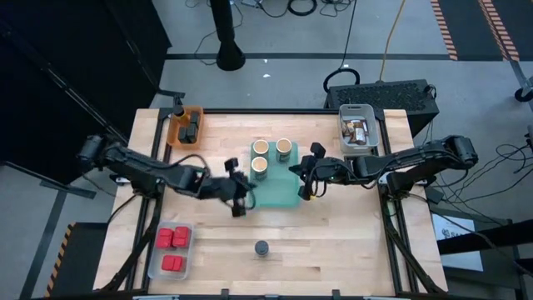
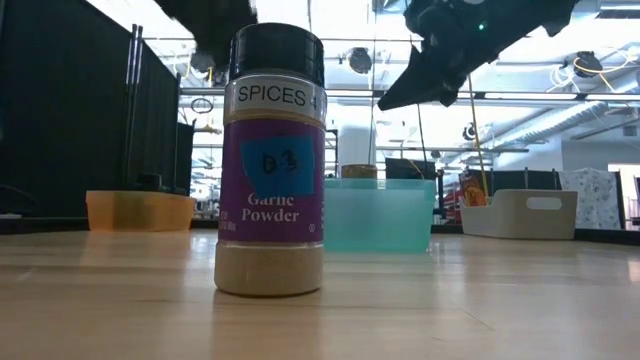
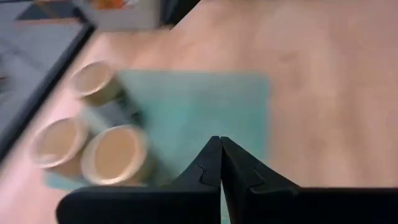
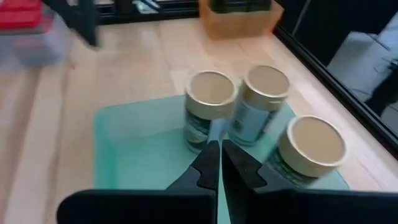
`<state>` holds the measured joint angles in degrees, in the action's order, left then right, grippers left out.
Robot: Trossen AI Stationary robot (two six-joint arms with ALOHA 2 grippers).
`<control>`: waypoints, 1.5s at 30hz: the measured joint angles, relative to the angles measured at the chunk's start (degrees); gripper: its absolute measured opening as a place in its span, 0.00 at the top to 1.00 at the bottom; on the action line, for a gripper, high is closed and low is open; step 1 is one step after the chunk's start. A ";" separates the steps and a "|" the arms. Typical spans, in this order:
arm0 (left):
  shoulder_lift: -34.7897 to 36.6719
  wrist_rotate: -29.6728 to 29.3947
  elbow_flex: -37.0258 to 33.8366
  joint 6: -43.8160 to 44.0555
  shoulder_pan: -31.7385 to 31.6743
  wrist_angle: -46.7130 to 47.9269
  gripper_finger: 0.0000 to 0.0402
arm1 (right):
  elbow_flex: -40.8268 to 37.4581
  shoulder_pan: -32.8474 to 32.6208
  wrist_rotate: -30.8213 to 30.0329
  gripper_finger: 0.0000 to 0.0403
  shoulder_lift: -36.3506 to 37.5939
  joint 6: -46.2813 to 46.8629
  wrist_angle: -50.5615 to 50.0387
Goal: Sort spices by type
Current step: Put the black seasoning bottle into the orange bin
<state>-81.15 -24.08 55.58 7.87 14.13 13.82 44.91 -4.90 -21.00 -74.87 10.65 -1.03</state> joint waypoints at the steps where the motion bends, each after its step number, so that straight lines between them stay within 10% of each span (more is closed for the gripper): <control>1: 0.79 0.19 0.05 1.46 1.57 -0.21 0.98 | 0.00 -0.83 -0.03 1.00 0.00 -0.43 0.13; 18: 0.74 -6.74 0.03 15.76 22.25 -0.40 0.96 | 6.84 -18.87 0.10 1.00 -7.17 2.87 10.41; 35: 11.77 -18.16 0.07 17.30 28.51 2.46 0.96 | 31.77 -26.77 -0.01 0.99 -23.98 3.24 -9.64; 45: 13.58 -18.28 0.10 17.29 30.27 5.17 0.96 | 31.68 -27.89 0.37 0.63 -25.40 10.06 -19.28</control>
<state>-67.57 -42.36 55.68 25.16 44.40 18.99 76.59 -32.80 -20.63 -100.27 20.71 -20.31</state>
